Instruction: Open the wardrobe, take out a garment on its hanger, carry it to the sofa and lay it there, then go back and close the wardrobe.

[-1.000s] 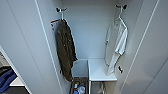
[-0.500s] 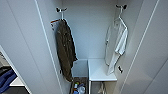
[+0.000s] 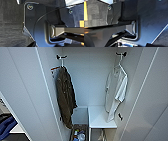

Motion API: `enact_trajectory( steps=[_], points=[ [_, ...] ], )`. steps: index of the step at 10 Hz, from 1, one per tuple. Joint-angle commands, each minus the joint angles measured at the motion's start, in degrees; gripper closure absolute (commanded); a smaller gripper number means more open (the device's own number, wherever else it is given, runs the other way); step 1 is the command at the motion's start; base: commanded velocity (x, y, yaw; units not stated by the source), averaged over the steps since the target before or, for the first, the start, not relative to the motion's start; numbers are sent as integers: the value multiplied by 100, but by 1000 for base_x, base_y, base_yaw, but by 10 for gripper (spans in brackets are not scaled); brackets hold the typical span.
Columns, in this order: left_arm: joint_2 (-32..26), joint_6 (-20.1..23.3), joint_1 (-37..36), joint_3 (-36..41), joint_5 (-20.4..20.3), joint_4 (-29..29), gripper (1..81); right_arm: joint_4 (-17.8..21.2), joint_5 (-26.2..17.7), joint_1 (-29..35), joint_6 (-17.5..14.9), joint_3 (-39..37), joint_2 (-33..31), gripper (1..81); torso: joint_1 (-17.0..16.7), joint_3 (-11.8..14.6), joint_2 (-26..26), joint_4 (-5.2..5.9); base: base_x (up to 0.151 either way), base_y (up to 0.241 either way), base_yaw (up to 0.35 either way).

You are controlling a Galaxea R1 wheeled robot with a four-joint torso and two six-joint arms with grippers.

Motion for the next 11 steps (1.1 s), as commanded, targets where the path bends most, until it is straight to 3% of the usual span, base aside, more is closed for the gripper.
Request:
enact_trajectory(
  steps=[1, 2, 4, 11],
  points=[
    [4, 53, -206, 130, 217, 87, 10, -36, -286, 156, -10, -458, 39, 10, 0, 279, 0, 0, 0, 0, 0],
    [13, 44, -206, 122, 217, 78, 10, -45, -286, 148, -10, -582, 118, 10, 2, 78, 0, 0, 0, 0, 0],
    [22, 44, -197, 96, 217, 52, 10, -36, -259, 148, -10, -687, 197, 10, -7, 203, -4, 0, 0, 0, 0],
    [39, 44, -188, 78, 217, 34, 10, -80, -259, 122, -10, -1074, 584, 10, -7, 207, -4, 0, 0, 0, 0]
  ],
)
